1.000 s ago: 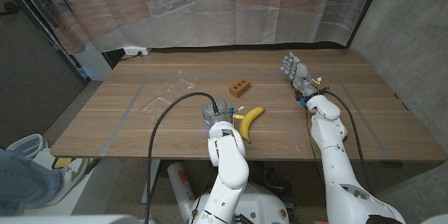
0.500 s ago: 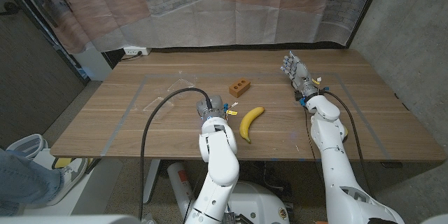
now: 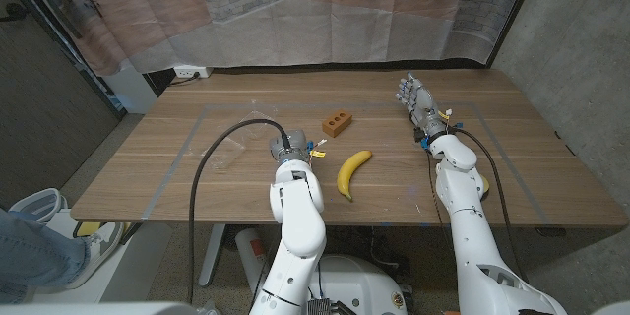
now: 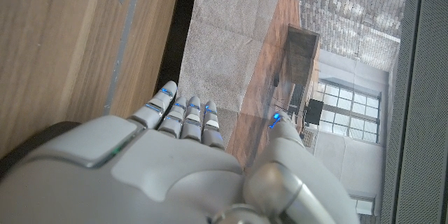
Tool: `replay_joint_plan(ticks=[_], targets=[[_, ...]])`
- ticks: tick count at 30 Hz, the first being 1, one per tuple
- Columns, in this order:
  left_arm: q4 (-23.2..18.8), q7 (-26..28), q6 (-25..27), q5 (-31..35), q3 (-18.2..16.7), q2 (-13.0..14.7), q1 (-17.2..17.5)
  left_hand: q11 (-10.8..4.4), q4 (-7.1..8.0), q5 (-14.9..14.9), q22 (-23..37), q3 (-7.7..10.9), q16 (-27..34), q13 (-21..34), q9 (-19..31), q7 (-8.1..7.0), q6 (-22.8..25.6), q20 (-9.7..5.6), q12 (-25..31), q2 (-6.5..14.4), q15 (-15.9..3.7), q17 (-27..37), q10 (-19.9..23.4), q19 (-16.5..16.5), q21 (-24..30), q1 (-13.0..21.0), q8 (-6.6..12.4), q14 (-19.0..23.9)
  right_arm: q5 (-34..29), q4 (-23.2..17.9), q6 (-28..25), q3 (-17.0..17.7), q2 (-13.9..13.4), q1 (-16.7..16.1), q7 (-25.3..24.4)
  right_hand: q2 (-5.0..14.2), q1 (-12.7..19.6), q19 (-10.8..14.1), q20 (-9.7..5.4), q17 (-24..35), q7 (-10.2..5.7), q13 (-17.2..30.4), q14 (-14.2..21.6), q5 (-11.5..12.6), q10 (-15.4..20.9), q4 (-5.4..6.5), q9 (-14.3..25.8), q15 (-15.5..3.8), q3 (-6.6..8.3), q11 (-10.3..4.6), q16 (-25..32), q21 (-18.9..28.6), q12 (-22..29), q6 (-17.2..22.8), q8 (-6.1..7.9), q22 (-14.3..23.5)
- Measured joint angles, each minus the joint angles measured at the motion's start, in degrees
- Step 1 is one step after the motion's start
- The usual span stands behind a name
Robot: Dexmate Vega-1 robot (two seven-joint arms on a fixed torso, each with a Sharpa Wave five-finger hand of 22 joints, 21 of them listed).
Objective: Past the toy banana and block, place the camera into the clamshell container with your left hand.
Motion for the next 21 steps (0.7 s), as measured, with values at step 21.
replay_joint_plan(ticks=[21], targets=[[-3.9,-2.4,-2.8,-3.6,-4.3,1.4,-0.3,-0.39,0.16,-0.2,-0.3,-0.18,0.3,0.8,-0.3,0.41,1.0,-0.79,0.5,0.0,0.29,0.1,0.8,-0.8,1.3,0.0,0.00,0.3,-0.3,-0.2,0.1,-0.5,0.0,-0.1,-1.1,0.00,0.0,0.0,0.00,0.0,-0.31,0.0,0.0,0.0,0.0,0.00,0.0,0.00,0.00,0.00,0.0,-0.2,0.0,0.3,0.00,0.0]])
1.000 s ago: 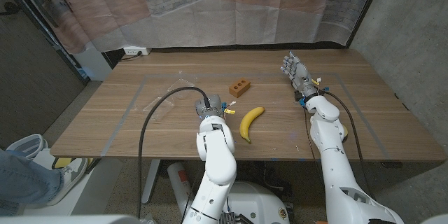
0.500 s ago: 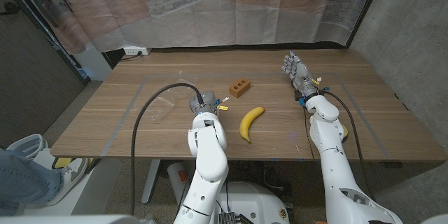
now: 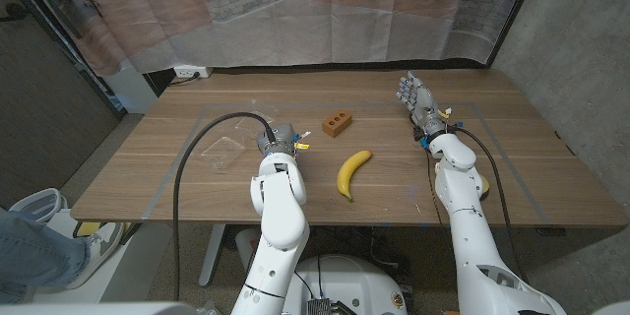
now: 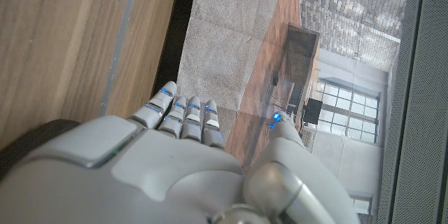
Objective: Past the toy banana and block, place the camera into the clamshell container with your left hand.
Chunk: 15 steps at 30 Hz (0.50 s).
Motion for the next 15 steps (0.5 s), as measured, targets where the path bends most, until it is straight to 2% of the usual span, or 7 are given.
replay_joint_plan(ticks=[8,15], targets=[[-1.0,-1.1,-0.4,-0.8,-1.2,0.0,-0.1,0.29,0.00,0.0,0.0,-0.01,0.0,0.3,0.0,-0.40,0.4,-0.01,0.0,0.0,0.28,0.0,0.3,0.0,0.7,0.0,0.22,0.3,-0.2,0.3,0.0,-0.2,0.0,0.2,0.0,0.00,0.0,0.0,0.00,0.0,0.00,0.0,0.2,0.0,0.2,0.00,0.0,0.22,0.00,0.23,0.0,0.0,0.0,0.0,0.00,0.0],[-1.8,-1.8,-0.5,-0.5,-1.9,-0.1,-0.1,-0.11,0.00,-0.2,0.0,-0.01,0.0,0.5,0.0,-0.41,0.8,-0.31,0.0,0.0,0.34,0.0,0.7,-0.3,1.0,0.0,0.22,0.3,-0.3,0.6,0.0,-0.2,0.1,0.4,0.0,0.00,0.0,0.0,0.00,0.0,0.00,0.0,0.2,0.0,0.3,0.00,0.0,0.22,0.00,0.32,0.0,-0.4,0.0,0.0,0.00,0.0]])
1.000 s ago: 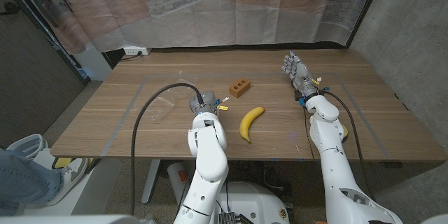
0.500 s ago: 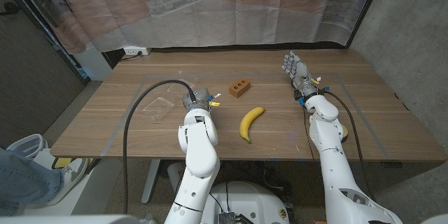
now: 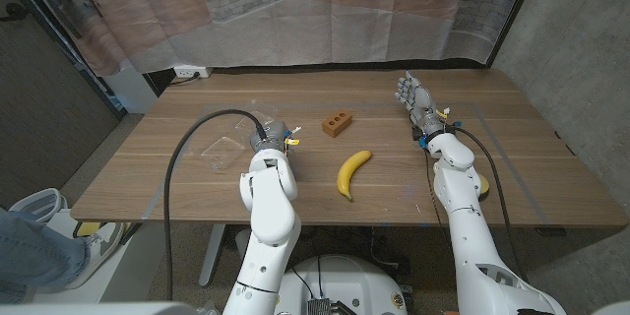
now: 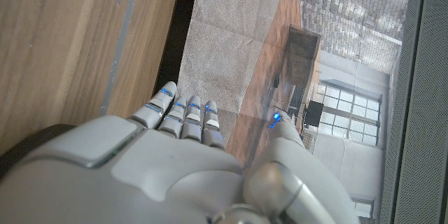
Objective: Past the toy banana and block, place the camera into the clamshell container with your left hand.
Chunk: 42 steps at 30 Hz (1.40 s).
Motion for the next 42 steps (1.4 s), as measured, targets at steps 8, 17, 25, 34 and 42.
replay_joint_plan(ticks=[8,17,25,34,42], targets=[[-0.8,-0.9,0.0,0.9,-1.0,-0.1,0.1,-0.31,0.05,0.0,-0.2,-0.08,-0.1,0.3,-0.2,-0.01,0.4,-0.22,0.0,-0.3,0.28,0.0,0.3,-0.2,0.8,0.3,0.00,0.3,-0.2,0.2,0.0,0.0,0.0,0.0,0.0,0.00,0.0,0.0,0.00,0.0,0.00,0.0,0.0,0.0,0.0,0.00,0.0,0.00,0.00,0.00,0.0,0.0,0.0,0.0,0.00,0.0],[-1.6,-1.1,0.2,1.5,-2.5,-0.5,0.3,-0.12,0.00,0.2,-0.3,-0.15,-0.3,0.5,-0.3,0.00,0.4,-0.51,0.0,-0.3,0.27,0.0,0.7,-0.5,1.3,0.3,0.00,0.3,-0.2,0.2,-0.1,0.1,0.0,0.0,0.1,0.00,0.0,0.0,0.00,0.0,0.00,0.0,0.0,0.0,0.0,0.00,0.0,0.00,0.00,0.00,0.0,0.0,0.0,0.0,0.00,0.0],[-2.2,-0.4,0.6,2.2,-3.6,-0.6,0.6,-0.12,0.00,0.2,-0.2,-0.16,-0.5,0.8,-0.3,-0.23,0.6,-0.55,0.0,-0.3,0.20,0.0,0.7,-0.5,1.7,0.4,0.00,0.4,-0.4,0.2,-0.1,0.2,-0.1,-0.1,0.2,0.00,0.0,0.0,-0.02,0.0,0.00,0.0,0.2,0.0,0.0,0.00,0.0,-0.16,0.00,0.00,0.0,-0.4,0.0,0.0,0.00,0.0],[-2.5,0.1,0.6,2.9,-4.5,-0.6,0.7,-0.41,0.05,0.2,-0.4,-0.24,-0.7,1.1,-0.3,-0.59,1.3,-0.89,0.0,-0.3,0.44,0.0,1.0,-0.8,2.5,0.4,0.22,0.6,-0.4,-0.1,-0.2,0.2,-0.1,-0.3,0.2,0.00,0.0,0.2,-0.22,0.0,0.00,0.0,0.6,0.0,0.0,0.00,0.0,-0.01,0.00,0.00,0.0,-0.4,0.0,0.0,0.00,0.0],[-2.7,0.7,0.7,3.2,-5.8,-0.7,0.7,0.12,0.05,0.2,-0.5,-0.25,-0.9,1.3,-0.3,-0.62,1.6,-1.20,0.0,-0.3,0.44,0.0,1.6,-1.1,2.7,0.4,0.22,0.6,-0.6,-0.2,-0.5,0.2,-0.2,-0.4,0.1,0.00,0.0,0.2,-0.22,0.0,0.00,0.0,0.6,0.0,0.0,0.00,0.0,-0.01,0.00,0.00,0.0,-0.6,0.0,0.0,0.00,0.0]])
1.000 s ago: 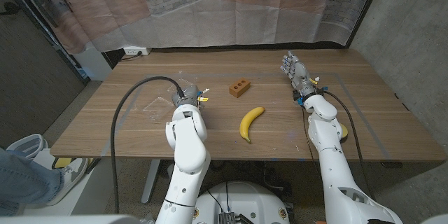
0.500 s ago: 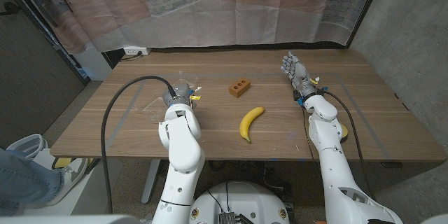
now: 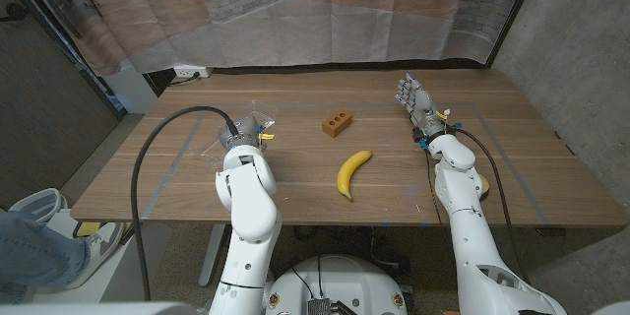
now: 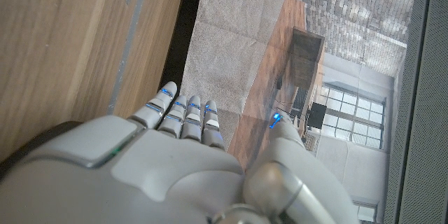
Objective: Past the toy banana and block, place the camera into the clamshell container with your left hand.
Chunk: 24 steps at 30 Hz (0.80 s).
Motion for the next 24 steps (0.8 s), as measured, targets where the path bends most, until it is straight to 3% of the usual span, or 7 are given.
replay_joint_plan(ticks=[24], targets=[[-0.4,1.6,-2.5,-2.5,-5.8,3.0,-1.5,-1.22,0.12,-0.2,-0.3,0.12,0.3,0.7,-0.3,-1.43,1.4,-0.91,0.0,0.0,0.29,0.0,1.2,-0.9,1.7,0.0,0.23,0.3,-0.9,0.3,-0.2,-0.2,0.1,0.0,-0.4,0.00,0.0,0.2,0.21,0.0,0.00,0.0,0.0,0.0,0.0,0.00,0.0,0.00,0.00,0.00,0.0,-0.4,0.0,0.0,0.00,0.0]])
